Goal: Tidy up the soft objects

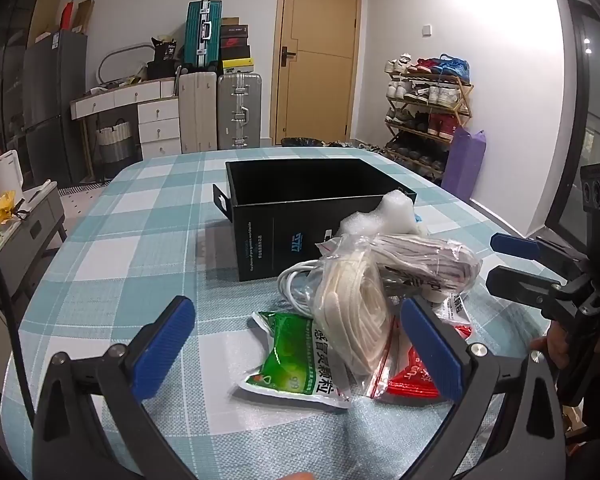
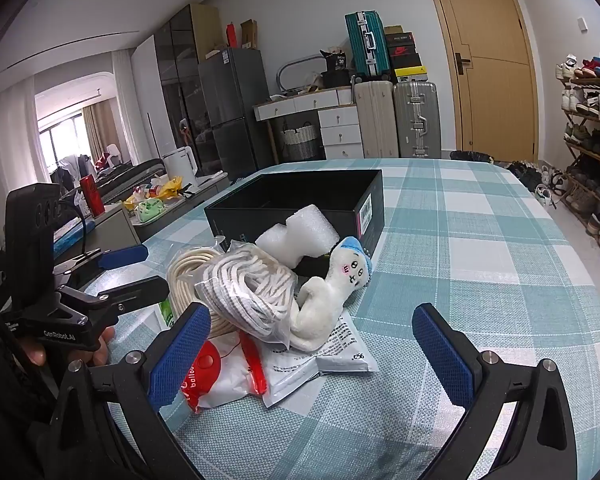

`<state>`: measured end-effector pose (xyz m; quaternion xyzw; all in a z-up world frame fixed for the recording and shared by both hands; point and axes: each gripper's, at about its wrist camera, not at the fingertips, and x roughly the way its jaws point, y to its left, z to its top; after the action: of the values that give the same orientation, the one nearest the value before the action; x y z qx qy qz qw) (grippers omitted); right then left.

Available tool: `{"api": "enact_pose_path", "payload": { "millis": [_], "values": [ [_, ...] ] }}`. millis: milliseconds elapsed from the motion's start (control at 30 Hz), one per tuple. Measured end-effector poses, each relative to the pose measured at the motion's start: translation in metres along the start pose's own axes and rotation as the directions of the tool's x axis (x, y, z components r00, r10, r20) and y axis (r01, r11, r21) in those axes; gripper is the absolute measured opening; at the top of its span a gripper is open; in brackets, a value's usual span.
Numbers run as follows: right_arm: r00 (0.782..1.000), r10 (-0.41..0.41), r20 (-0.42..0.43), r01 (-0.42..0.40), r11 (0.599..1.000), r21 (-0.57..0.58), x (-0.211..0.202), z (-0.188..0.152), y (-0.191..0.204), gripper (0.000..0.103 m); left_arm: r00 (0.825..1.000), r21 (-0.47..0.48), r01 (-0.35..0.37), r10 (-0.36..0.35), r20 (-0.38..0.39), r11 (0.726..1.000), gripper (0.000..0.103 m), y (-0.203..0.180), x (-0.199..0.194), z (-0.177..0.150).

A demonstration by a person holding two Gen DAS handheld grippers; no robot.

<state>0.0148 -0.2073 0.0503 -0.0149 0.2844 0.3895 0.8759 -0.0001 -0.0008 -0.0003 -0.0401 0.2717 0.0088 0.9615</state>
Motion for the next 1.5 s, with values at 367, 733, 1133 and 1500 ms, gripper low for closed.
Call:
{"api": "enact_pose_path", "payload": {
  "millis": [367,733,1133,1500],
  "values": [
    [1.000,0.000,0.000,0.000,1.000,0.001,0.0003,0.0001,0.0001,0.103,1.000,-0.009,0.005,-0.005,0.000,1.000,0.103,0.0005,0.0002,-0.0001],
    [1.000,0.000,0.000,0.000,1.000,0.001,0.0002,0.0000,-0.0001,0.103,1.000,-0.008,0.002,-0.002,0.000,1.000,0.103,0.0005,0.0002,0.0000],
    [1.000,0.000,-0.001,0.000,1.000,0.001,0.0005,-0.0002,0.0000,0.103,1.000,-0.007,0.002,-0.002,0.000,1.000,0.103,0.0004,0.0002,0.0000],
    [1.000,0.000,0.000,0.000,1.000,0.000,0.0002,-0.0002,0.0003,0.103,1.000,-0.006,0.002,-0.002,0.001,1.000,0.103,0.0000,0.0001,-0.0001]
  ]
}}
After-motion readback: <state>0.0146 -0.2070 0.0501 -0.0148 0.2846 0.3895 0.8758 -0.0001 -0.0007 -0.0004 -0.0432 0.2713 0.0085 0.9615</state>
